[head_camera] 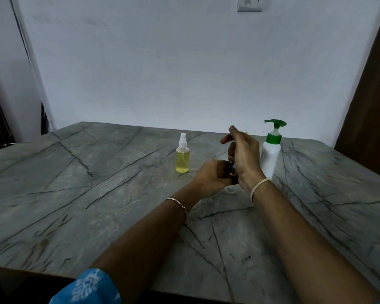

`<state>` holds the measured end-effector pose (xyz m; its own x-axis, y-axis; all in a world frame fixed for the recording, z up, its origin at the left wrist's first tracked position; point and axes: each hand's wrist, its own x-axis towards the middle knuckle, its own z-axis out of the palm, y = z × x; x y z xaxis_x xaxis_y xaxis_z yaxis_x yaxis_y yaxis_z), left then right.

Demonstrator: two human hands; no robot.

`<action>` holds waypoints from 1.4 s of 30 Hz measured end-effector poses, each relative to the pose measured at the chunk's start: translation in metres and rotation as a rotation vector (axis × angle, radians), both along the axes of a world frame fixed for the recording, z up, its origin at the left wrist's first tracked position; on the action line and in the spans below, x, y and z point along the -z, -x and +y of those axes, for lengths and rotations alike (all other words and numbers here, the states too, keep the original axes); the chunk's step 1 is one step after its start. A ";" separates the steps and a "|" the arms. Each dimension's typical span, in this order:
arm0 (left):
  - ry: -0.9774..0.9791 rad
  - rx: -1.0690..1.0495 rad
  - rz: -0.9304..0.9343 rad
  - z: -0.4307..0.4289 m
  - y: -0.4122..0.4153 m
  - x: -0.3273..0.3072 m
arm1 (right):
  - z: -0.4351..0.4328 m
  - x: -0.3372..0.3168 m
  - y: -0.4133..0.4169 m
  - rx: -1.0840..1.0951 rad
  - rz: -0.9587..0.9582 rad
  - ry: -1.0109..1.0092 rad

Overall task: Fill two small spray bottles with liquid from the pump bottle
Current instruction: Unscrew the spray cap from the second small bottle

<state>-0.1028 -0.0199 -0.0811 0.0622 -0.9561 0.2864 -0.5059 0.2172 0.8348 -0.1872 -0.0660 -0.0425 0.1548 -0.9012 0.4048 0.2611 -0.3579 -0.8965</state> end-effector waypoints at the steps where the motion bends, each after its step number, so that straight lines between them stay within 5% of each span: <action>1: -0.025 0.014 0.048 0.001 -0.001 -0.001 | 0.000 -0.002 0.002 -0.054 0.010 -0.014; 6: -0.063 0.021 0.136 -0.002 -0.008 0.000 | -0.002 -0.001 0.009 -0.211 -0.022 -0.045; 15: 0.014 -0.115 0.187 -0.010 -0.025 0.004 | -0.010 0.018 0.010 0.205 0.391 0.360; 25: 0.087 -0.132 0.136 -0.013 -0.025 0.010 | -0.009 0.020 0.011 0.304 0.432 0.354; 33: 0.076 -0.125 0.087 -0.016 -0.030 0.007 | -0.006 0.026 0.007 -0.015 0.366 0.284; 42: 0.042 -0.064 0.318 -0.017 -0.029 0.010 | -0.014 0.025 0.012 0.138 0.413 0.327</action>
